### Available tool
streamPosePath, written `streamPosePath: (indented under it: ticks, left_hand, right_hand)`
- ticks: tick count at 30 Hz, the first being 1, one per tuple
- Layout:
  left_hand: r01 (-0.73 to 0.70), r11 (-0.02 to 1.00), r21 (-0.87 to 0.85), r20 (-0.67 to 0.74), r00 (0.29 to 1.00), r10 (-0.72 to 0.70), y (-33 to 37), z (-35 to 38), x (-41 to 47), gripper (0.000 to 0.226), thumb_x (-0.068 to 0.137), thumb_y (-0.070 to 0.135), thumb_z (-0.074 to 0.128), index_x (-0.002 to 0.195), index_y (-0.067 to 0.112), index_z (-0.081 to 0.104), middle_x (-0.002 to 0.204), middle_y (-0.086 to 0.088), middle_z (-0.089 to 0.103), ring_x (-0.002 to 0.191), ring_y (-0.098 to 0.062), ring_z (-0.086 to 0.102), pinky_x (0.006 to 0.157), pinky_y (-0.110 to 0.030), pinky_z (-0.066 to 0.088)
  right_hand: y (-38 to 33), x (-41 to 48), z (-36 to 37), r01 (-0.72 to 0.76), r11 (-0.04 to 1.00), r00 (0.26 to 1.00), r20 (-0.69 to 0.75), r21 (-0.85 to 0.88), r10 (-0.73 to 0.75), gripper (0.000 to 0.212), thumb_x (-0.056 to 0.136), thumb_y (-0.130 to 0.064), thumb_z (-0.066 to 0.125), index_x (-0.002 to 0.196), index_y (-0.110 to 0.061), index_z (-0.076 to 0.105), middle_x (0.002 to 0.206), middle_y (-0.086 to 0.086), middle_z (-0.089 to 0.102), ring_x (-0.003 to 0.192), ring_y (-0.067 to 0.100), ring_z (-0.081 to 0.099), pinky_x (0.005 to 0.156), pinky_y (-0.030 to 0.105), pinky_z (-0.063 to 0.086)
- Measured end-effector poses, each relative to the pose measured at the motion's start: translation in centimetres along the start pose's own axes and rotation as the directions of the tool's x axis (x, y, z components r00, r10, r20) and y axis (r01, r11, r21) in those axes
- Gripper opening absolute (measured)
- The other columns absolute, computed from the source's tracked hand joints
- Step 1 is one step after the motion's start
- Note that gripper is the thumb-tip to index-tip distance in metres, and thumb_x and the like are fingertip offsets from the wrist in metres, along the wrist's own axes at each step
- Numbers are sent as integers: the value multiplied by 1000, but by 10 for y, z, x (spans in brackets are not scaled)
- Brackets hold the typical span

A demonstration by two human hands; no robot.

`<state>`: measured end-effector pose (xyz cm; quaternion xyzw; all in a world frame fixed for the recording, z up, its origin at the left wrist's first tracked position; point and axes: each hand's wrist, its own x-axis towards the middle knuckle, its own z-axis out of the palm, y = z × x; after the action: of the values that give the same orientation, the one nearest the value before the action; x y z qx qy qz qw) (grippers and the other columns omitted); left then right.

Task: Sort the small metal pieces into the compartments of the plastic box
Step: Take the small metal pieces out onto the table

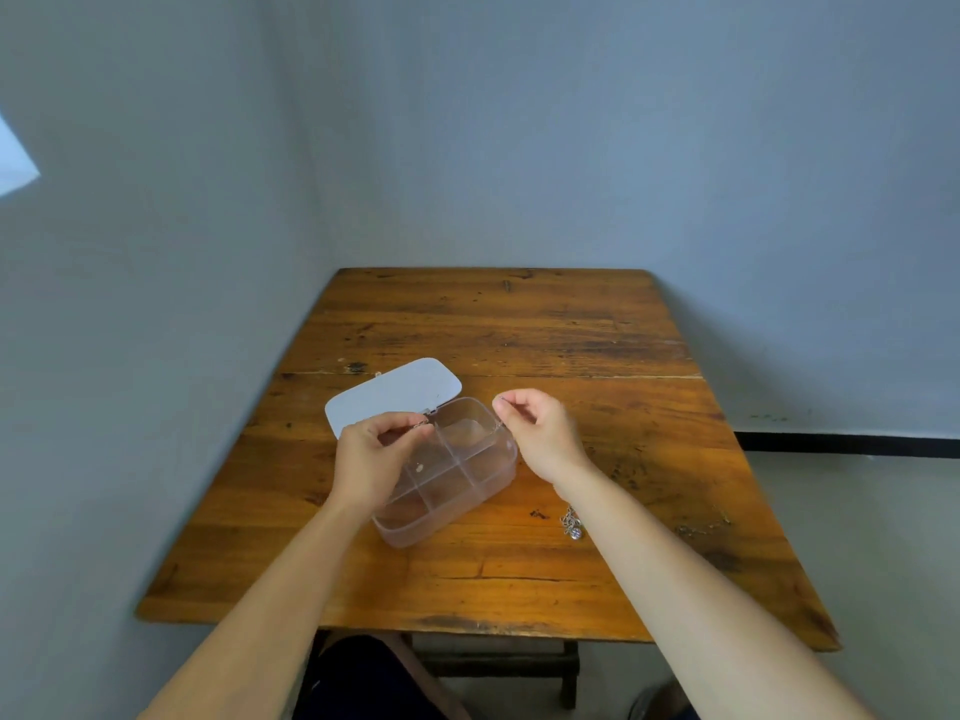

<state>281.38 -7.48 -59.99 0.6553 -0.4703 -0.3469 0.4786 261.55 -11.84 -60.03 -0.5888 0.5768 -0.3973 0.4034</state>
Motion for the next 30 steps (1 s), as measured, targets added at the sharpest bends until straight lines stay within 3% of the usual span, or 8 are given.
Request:
streamPosePath:
  ticks: [2,6,10,16,20,25,28,30]
  left_hand:
    - [-13,998,-60,-10,1000,13,10,-5,0,5,82,18,79,85,21,77,86,4,76,83,-13,71,69,-23,57]
    - [-77,983,-165,41,996,85,35,-2,-4,7,85,17,77,90,12,76,80,-6,76,77,-23,74,66,-26,60]
    - [-191,964,-185,58,977,205,67,18,-7,6,87,19,75,91,14,75,83,-5,76,81,-26,76,71,-36,63]
    - [-287,917,-276,129,934,332,101,71,-15,4,90,13,71,93,10,73,81,-13,74,75,-22,71,72,-32,62]
    - [-253,924,-287,186,932,312,94,113,-20,3,90,12,72,90,10,73,80,-14,74,73,-23,69,72,-37,62]
    - [-135,977,-167,298,937,181,52,156,-31,5,90,12,71,87,8,72,80,-18,72,69,-26,67,75,-48,62]
    - [-109,994,-31,374,921,113,26,167,-40,9,87,18,75,94,15,71,90,-5,73,82,-24,71,75,-32,60]
    - [-105,994,0,396,913,97,20,167,-43,19,86,21,77,102,16,69,97,-1,73,88,-18,70,74,-24,56]
  right_hand:
    - [-9,-2,-13,-5,992,1000,-9,126,6,8,98,-24,60,102,-25,67,100,-6,74,94,13,70,83,30,59]
    - [-25,-9,-42,17,970,999,-41,243,-7,8,99,-22,59,105,-21,65,100,-1,74,89,11,74,76,24,60]
    - [-36,-14,-76,60,958,993,-117,281,-28,8,99,-24,60,105,-23,64,101,-1,74,89,11,74,79,26,60]
    - [-30,-26,-124,86,962,975,-221,260,-27,8,99,-26,60,104,-24,65,101,0,74,90,11,74,80,26,60]
    - [-7,-37,-148,49,979,962,-273,196,6,7,98,-30,60,103,-26,64,101,-3,74,90,9,73,82,28,60]
    - [44,-50,-163,-89,995,957,-275,33,95,7,96,-33,61,99,-32,67,96,-7,75,89,10,72,86,37,60]
    - [72,-55,-166,-178,954,971,-203,-241,130,17,94,-35,63,108,-30,70,110,-11,72,104,10,67,94,35,54]
    - [80,-58,-167,-200,927,972,-185,-318,146,21,94,-31,63,113,-25,70,116,-7,70,109,10,63,95,29,50]
